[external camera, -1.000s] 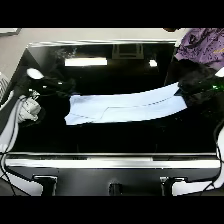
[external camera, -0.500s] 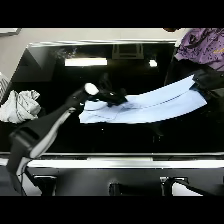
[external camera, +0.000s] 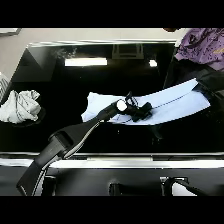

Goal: Fold the clothes and pants, and hang the long-sleeved shirts on hangers.

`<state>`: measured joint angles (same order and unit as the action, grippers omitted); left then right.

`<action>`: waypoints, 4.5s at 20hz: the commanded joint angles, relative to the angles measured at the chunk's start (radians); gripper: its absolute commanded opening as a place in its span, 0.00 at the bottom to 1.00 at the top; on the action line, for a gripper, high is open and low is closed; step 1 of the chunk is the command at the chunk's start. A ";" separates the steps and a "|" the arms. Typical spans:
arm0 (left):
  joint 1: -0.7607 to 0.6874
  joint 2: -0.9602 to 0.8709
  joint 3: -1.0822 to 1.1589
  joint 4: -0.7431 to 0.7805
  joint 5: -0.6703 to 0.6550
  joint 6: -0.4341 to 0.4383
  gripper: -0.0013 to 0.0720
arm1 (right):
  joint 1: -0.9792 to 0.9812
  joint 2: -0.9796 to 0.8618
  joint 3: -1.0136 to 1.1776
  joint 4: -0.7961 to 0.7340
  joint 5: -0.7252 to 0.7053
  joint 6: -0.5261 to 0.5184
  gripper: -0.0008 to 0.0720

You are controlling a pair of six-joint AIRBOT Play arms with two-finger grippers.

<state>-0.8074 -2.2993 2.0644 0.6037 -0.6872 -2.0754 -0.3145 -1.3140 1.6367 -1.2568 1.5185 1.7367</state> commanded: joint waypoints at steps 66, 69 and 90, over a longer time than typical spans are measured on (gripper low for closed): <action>0.715 0.705 -0.039 0.744 -0.902 0.300 0.05 | 0.003 -0.363 0.094 0.393 0.021 -0.273 0.93; 0.715 0.705 -0.039 0.744 -0.903 0.300 0.05 | -0.044 -0.370 -0.165 0.510 -0.079 -0.431 0.93; 0.714 0.705 -0.039 0.743 -0.902 0.296 0.05 | 0.131 -0.522 -0.426 0.794 -0.291 -0.713 0.06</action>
<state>-0.0937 -1.5940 2.0258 1.3468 -1.5898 -1.7794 -0.1970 -1.8534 1.2037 -0.4923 1.2263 1.0176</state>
